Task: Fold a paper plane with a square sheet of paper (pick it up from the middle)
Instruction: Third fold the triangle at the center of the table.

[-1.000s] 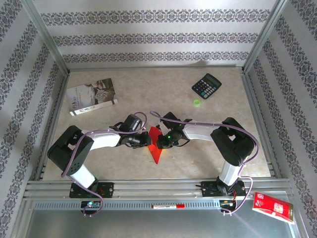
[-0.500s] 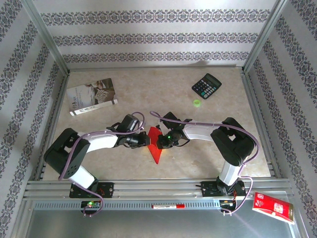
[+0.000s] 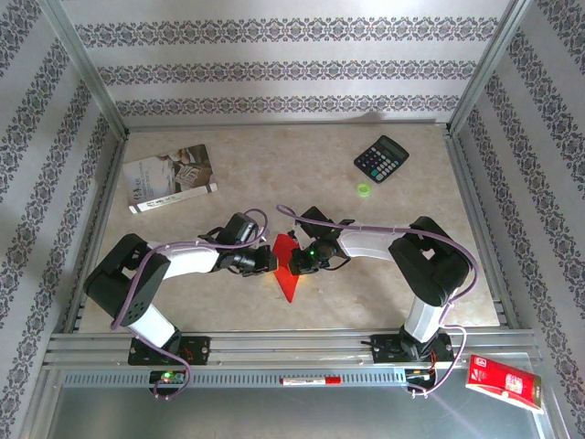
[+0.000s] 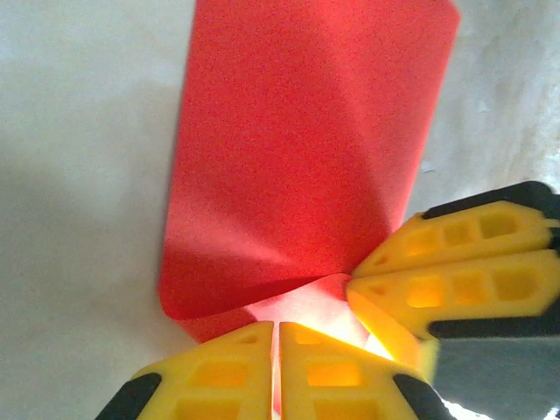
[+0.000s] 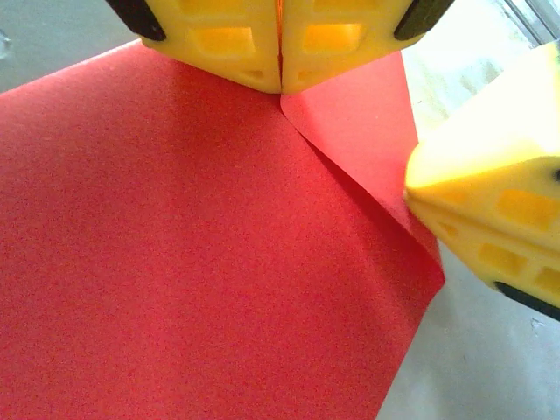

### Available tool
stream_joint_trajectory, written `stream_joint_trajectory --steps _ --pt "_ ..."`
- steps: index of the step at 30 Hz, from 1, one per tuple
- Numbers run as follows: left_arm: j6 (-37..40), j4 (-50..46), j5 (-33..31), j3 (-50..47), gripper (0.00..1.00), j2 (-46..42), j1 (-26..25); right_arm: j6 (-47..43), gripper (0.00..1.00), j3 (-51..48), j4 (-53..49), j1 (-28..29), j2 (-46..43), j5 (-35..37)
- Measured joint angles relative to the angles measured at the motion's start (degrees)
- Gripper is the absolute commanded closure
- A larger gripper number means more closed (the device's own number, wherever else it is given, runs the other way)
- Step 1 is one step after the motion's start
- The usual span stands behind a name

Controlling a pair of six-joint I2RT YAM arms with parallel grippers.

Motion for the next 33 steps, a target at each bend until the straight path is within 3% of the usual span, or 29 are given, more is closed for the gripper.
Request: stream_joint_trajectory --steps 7,17,25,29,33 --pt "0.3 0.3 0.4 0.5 0.93 1.7 0.0 0.0 0.91 0.0 0.0 0.0 0.0 0.0" --pt "0.7 0.5 0.2 0.5 0.97 1.9 0.0 -3.2 0.79 1.4 -4.1 -0.6 -0.7 0.5" --pt "0.6 2.4 0.6 -0.5 0.98 1.9 0.0 -3.7 0.78 0.3 -10.6 -2.7 -11.7 3.4" --pt "0.4 3.0 0.6 -0.7 0.98 1.9 -0.1 1.4 0.81 -4.5 -6.2 1.5 -17.8 3.1" --pt "0.4 3.1 0.6 -0.7 0.98 1.9 -0.2 7.8 0.84 -8.5 0.2 7.8 -16.7 2.4"
